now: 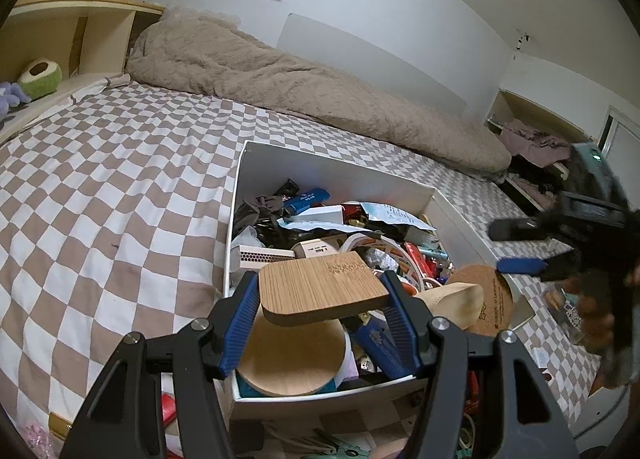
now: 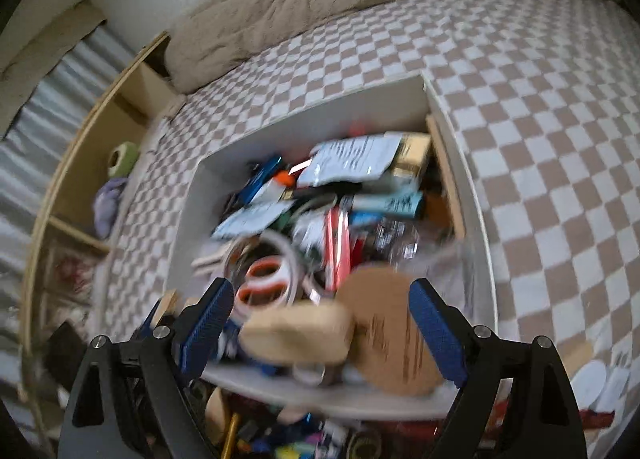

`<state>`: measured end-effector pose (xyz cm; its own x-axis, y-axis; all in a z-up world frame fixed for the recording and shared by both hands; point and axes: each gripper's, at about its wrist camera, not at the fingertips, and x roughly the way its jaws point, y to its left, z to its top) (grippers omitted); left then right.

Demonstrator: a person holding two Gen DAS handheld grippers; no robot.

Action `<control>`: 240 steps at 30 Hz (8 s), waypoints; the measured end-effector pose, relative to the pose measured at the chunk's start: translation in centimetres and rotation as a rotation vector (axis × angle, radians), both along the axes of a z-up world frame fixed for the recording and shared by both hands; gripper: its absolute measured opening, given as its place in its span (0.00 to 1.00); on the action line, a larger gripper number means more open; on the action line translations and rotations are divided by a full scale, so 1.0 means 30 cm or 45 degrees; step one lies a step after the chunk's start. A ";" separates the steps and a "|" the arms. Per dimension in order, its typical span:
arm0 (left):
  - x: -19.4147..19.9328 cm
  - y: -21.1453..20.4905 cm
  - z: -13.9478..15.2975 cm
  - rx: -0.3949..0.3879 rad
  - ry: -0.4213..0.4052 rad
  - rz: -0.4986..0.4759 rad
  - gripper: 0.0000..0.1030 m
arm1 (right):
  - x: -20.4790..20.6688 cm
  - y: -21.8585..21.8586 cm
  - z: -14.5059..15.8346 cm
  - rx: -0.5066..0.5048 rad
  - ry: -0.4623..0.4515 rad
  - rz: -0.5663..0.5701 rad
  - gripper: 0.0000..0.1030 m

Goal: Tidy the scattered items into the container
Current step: 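Lower the wooden block into the shoe box and open the left tool, then withdraw both open tools from the shoe box back toward the pile, then move both tools down over the pile toward the next items, then close the right tool on the black rectangular case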

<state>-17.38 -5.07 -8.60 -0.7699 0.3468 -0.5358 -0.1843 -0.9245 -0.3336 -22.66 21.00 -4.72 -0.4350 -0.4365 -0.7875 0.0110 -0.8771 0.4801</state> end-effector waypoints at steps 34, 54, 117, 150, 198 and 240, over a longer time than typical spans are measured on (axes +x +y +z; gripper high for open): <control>0.004 -0.010 0.028 -0.017 0.086 -0.016 0.72 | 0.025 -0.091 -0.027 0.147 -0.001 0.048 0.87; 0.013 -0.026 0.061 -0.059 -0.015 -0.027 1.00 | 0.067 -0.146 0.027 0.118 0.057 0.076 0.87; 0.289 0.123 0.221 -0.193 0.138 -0.003 1.00 | 0.681 0.151 0.061 0.386 0.858 -0.256 1.00; 0.499 -0.030 -0.074 -0.070 -0.111 0.225 1.00 | 0.804 0.209 -0.240 0.572 0.586 -0.138 1.00; 0.715 0.163 -0.349 -0.411 -0.380 0.400 1.00 | 0.820 0.329 -0.407 0.345 0.266 0.271 1.00; 0.750 0.177 -0.330 -0.401 -0.271 0.322 0.78 | 0.857 0.366 -0.331 0.163 0.326 0.405 1.00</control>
